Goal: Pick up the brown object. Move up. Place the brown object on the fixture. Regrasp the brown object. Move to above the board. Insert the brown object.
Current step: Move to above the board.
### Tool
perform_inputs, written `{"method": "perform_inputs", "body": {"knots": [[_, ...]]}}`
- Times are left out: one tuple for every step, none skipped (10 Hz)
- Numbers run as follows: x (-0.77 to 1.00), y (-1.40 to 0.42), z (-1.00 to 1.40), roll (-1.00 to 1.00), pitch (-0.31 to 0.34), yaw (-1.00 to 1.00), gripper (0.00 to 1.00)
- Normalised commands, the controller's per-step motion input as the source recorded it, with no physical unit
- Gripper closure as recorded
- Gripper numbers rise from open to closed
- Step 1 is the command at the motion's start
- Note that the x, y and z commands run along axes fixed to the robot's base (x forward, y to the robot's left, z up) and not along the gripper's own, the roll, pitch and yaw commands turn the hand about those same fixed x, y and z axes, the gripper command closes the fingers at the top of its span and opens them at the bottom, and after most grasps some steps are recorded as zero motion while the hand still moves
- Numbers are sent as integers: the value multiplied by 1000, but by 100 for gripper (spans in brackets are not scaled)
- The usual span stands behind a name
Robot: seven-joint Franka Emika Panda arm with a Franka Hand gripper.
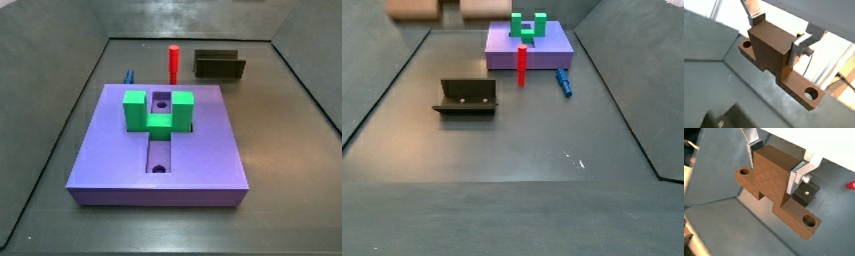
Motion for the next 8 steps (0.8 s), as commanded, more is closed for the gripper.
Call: {"method": "perform_inputs", "body": {"knots": [[11,-14,746,-2,32,8,100],[40,-6,255,5,49,5,100],[-913,-1400,278,-1000,82,2,100],[-916,-1400,271,-1000,83,2,100],[-1005,-1400,298,-1000,49,16,100],[-1019,-1400,283,-1000,47,21,100],[-1012,-1400,285,-1000,42,22,100],[-1040,-1400,279,-1000,33,30,100]]}}
